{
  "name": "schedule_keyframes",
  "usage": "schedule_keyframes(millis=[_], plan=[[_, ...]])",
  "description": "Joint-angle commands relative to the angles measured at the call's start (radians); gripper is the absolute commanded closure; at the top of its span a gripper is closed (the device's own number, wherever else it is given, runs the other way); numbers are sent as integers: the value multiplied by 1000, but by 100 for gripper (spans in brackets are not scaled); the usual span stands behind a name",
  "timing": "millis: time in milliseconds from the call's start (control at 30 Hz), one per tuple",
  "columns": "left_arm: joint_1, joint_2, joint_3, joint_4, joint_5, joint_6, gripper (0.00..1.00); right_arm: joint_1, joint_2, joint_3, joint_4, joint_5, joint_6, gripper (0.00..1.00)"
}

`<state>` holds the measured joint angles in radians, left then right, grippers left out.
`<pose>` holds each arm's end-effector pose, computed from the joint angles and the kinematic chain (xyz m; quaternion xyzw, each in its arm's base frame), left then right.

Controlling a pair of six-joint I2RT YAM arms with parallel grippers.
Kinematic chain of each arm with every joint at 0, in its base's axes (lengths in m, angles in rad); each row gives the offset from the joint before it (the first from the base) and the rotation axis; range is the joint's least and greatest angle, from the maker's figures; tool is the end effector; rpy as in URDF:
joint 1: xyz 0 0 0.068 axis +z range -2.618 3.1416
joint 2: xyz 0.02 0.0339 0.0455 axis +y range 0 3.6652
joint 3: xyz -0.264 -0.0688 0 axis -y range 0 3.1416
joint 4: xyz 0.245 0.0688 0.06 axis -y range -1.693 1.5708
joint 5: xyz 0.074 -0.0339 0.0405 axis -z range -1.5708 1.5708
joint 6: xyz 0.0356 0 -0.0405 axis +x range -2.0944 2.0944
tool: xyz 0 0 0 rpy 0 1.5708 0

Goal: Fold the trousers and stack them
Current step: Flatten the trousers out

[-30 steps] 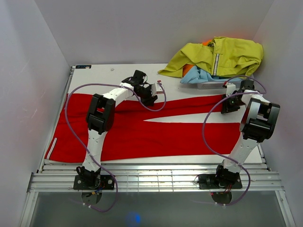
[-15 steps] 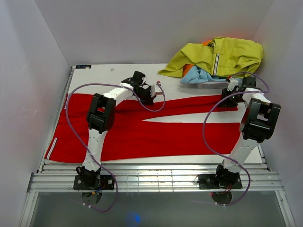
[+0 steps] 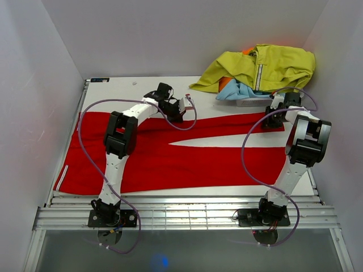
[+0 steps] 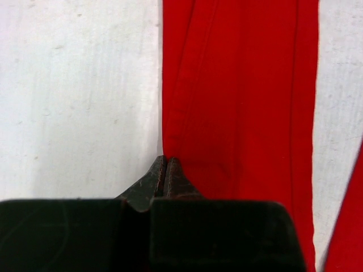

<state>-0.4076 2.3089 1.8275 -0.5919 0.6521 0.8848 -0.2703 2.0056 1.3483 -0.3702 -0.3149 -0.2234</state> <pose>0.4426 -0.2146 0.1586 0.6158 0.6856 -0.2465 0.3000 0.4054 -0.1009 0.1584 -0.0198 0.9521 0.0817 0.2939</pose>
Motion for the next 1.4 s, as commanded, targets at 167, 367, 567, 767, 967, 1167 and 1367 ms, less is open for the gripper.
schedule_keyframes(millis=[167, 367, 567, 767, 967, 1167, 1367], plan=[[107, 44, 142, 118, -78, -88, 100, -7, 41, -55, -27, 226, -99, 78], [161, 21, 78, 374, -115, -224, 100, -7, 35, -67, -36, 263, -142, 78], [154, 96, 165, 365, -241, -254, 66, -17, 1, -106, -50, 304, -208, 80], [180, -55, 86, 350, -290, -377, 38, -59, -45, -127, -72, 310, -243, 80], [335, -160, 229, -62, -129, -382, 3, -79, -77, -63, -215, 153, -368, 70], [568, -141, 329, -367, -65, -152, 2, -79, -113, 194, -485, -42, -625, 7], [670, -86, 290, -372, -45, -110, 12, -40, 27, 495, -565, -81, -608, 25]])
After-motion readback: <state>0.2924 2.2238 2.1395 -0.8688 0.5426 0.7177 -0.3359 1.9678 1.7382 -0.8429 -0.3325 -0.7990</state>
